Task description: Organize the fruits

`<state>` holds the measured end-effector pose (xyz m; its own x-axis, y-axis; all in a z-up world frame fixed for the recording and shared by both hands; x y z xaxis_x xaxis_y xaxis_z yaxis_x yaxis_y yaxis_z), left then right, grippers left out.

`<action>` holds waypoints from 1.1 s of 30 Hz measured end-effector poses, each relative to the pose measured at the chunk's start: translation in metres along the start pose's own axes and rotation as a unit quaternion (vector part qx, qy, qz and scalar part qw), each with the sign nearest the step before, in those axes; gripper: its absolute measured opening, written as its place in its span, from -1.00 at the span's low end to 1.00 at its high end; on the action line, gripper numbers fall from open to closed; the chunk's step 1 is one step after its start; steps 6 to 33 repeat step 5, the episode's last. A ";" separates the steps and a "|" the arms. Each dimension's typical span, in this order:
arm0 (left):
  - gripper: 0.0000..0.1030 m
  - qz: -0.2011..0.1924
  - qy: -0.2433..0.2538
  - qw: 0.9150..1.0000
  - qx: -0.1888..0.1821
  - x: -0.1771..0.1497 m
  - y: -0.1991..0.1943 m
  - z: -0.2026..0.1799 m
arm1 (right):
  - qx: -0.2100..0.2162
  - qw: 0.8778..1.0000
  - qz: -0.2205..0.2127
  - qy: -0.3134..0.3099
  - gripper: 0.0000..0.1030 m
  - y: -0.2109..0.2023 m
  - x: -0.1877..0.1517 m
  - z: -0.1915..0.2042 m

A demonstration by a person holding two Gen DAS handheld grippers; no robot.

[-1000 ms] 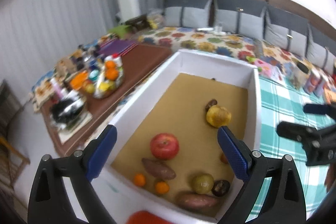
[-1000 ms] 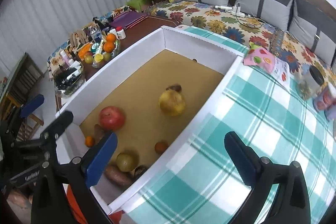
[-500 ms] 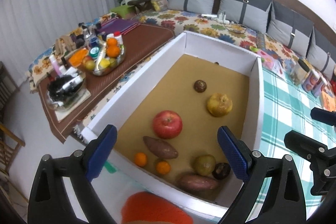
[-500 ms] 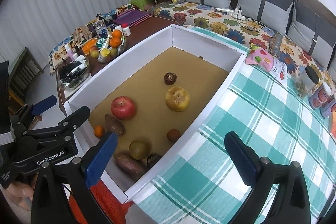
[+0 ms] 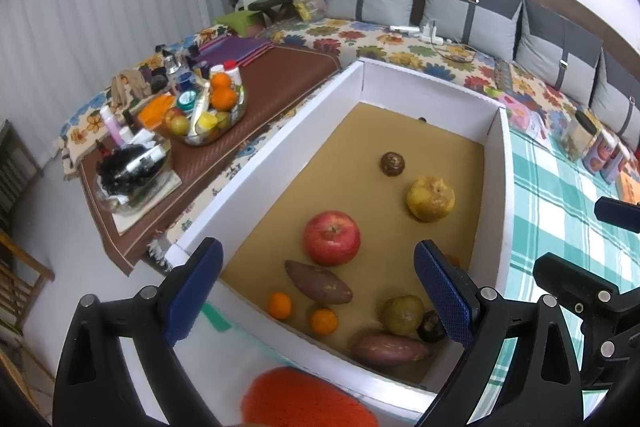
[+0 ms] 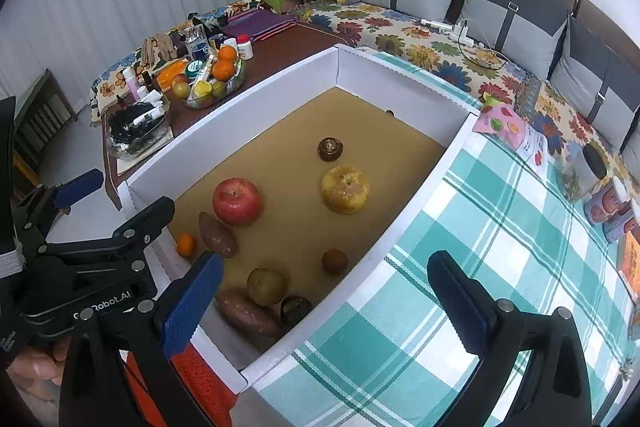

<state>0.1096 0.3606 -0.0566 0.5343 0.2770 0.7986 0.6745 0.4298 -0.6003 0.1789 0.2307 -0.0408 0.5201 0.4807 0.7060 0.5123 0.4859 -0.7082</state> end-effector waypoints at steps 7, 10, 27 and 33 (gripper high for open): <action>0.89 -0.007 -0.004 1.000 0.003 0.000 0.000 0.005 | 0.005 1.000 0.003 0.001 0.97 0.003 -0.001 0.004; 0.89 -0.007 -0.004 1.000 0.003 0.000 0.000 0.005 | 0.005 1.000 0.003 0.001 0.97 0.003 -0.001 0.004; 0.89 -0.007 -0.004 1.000 0.003 0.000 0.000 0.005 | 0.005 1.000 0.003 0.001 0.97 0.003 -0.001 0.004; 0.89 -0.007 -0.004 1.000 0.003 0.000 0.000 0.005 | 0.005 1.000 0.003 0.001 0.97 0.003 -0.001 0.004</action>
Point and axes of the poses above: each gripper's, at about its wrist camera, not at the fingertips, and y roughly the way its jaws point, z to its left, x to its top, the point moved 10 cm from there along y, roughly the way its jaws point, and after that the axes turned 11 degrees about -z, right-handed, at the moved point
